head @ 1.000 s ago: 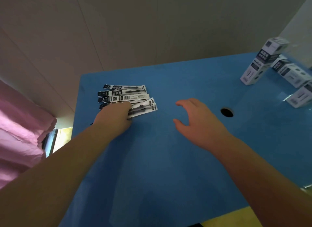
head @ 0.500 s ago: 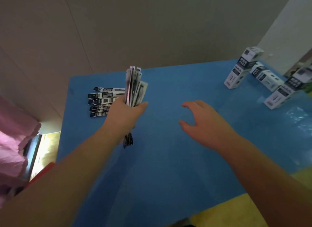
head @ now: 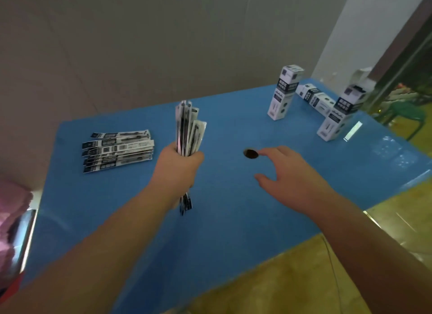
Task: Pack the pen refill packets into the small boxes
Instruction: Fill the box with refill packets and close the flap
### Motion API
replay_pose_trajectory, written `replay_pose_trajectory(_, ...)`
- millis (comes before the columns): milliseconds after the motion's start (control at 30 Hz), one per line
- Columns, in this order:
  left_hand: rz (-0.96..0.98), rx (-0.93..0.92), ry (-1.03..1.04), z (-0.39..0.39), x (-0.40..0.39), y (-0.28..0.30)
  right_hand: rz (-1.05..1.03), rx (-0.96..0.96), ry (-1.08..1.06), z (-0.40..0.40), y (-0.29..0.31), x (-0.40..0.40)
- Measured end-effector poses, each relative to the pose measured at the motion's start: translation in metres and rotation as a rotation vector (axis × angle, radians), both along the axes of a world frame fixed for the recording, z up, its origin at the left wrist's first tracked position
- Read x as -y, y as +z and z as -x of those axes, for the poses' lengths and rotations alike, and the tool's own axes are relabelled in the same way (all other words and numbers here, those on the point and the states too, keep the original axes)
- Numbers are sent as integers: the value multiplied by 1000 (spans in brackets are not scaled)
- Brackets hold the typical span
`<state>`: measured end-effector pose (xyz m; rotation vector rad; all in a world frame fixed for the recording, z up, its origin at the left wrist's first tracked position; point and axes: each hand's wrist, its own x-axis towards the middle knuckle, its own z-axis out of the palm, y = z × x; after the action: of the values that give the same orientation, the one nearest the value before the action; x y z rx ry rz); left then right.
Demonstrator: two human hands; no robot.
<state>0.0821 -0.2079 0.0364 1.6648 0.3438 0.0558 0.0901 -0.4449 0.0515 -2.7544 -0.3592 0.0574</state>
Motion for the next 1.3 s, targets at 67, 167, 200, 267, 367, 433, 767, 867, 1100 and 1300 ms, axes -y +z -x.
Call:
replay_pose_trajectory(67, 3, 5, 12, 4, 24, 2, -3, 15, -15, 4, -1, 25)
replay_pose_trajectory(167, 5, 1, 30, 12, 63, 3, -9, 39, -14, 16, -4, 64)
replay_pose_trajectory(200, 6, 3, 29, 15, 77, 3, -10, 36, -12, 22, -5, 78)
replay_pose_trajectory(267, 11, 18, 25, 21, 108, 4, -7, 33, -6, 32, -7, 110)
replay_pose_trajectory(367, 38, 35, 22, 30, 159, 10, 25, 26, -14, 40, -6, 160)
replay_pose_trajectory(433, 69, 60, 27, 34, 191, 13, 44, 40, -26, 42, -4, 192)
replay_pose_trajectory(767, -2, 74, 14, 27, 285, 17, 64, 33, -57, 25, 7, 289)
replay_pose_trajectory(867, -112, 98, -6, 5, 300, 17, 89, 9, -59, 6, 5, 305)
replay_pose_trajectory(1100, -137, 133, -112, -75, 353, 15, 168, 13, -108, -50, 8, 351)
replay_pose_trajectory(1300, -218, 145, -201, -122, 382, 13, 167, -24, -163, -86, 11, 382)
